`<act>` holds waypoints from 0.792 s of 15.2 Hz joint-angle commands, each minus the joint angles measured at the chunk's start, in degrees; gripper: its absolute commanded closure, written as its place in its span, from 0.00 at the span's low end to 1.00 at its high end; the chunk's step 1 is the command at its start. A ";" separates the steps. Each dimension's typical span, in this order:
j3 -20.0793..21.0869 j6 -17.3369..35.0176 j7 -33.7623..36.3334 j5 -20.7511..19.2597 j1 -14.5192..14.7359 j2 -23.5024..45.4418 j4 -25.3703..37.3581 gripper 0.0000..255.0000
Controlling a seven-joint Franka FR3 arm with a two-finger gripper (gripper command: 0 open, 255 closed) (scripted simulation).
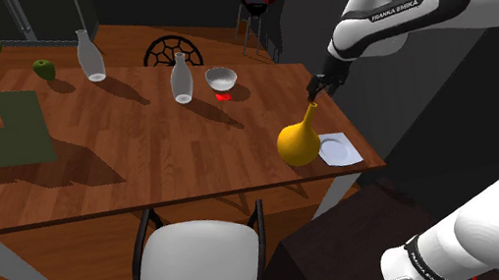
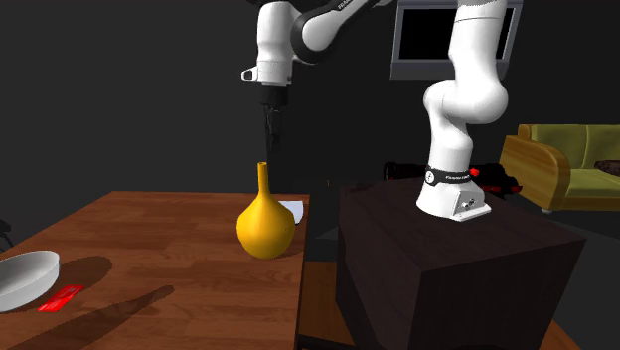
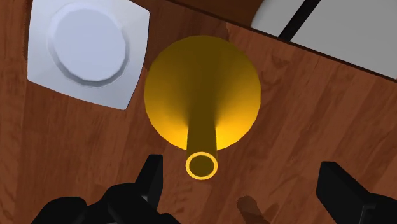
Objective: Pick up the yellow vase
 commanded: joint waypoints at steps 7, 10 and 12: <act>-0.66 6.48 -1.51 0.99 -0.81 10.17 3.87 0.00; -0.58 8.63 -1.77 1.32 -0.86 11.77 3.31 0.00; -0.53 9.75 -1.91 1.50 -0.89 12.64 3.04 0.00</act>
